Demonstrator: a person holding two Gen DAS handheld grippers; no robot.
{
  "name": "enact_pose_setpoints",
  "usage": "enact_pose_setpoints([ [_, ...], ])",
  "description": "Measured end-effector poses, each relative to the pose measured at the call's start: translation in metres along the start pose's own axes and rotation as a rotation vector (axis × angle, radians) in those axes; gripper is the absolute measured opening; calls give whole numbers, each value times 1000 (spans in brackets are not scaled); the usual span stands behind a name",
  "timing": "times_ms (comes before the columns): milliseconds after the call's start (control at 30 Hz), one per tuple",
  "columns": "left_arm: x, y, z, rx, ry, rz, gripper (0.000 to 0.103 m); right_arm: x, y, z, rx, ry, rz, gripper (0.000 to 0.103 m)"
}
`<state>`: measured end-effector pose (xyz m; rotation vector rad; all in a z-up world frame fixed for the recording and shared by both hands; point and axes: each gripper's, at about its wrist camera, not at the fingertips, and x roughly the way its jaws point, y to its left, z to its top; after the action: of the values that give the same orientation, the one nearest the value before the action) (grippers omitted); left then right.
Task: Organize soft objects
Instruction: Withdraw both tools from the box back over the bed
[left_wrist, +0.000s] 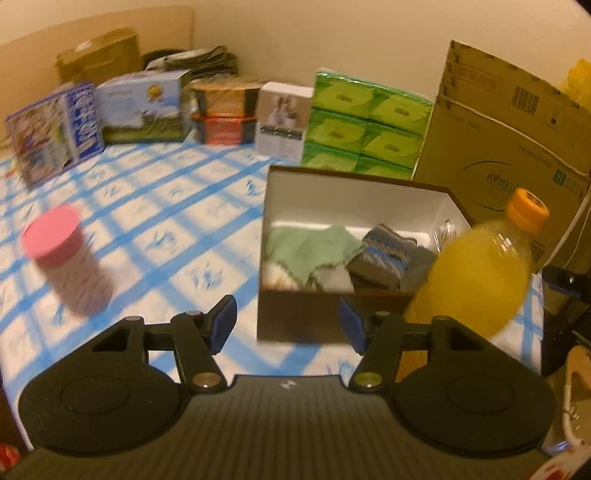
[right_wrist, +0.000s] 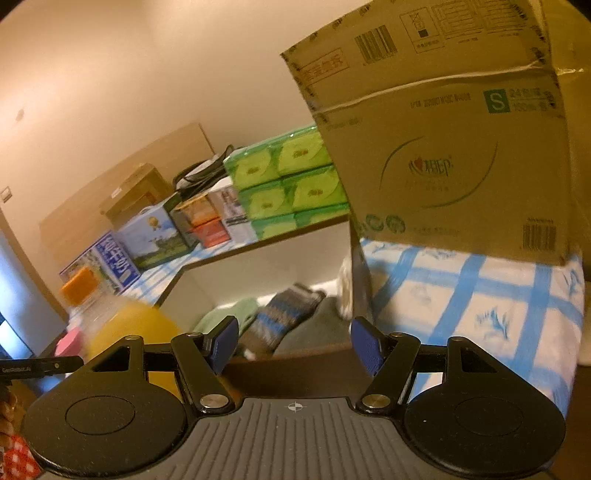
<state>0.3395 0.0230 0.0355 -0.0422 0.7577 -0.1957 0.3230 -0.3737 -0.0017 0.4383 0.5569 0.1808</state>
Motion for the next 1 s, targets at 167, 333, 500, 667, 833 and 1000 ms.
enact_pose_setpoints([
  [167,-39,6,-31,-60,4,-7,59,-30,19,-23,11,25,17,67],
  [333,-73,3,-61,-88,11,7,59,-53,42,-49,1,62,30,67],
  [500,-100,-3,-87,-75,10,25,59,-67,62,-75,-13,117,60,67],
  [667,-116,-7,-109,-71,26,25,59,-79,76,-99,-7,172,85,67],
  [833,-125,-14,-130,-42,45,60,59,-88,89,-117,-28,209,99,67],
  [1000,-130,-19,-150,-27,71,63,59,-93,99,-133,-54,246,118,67],
])
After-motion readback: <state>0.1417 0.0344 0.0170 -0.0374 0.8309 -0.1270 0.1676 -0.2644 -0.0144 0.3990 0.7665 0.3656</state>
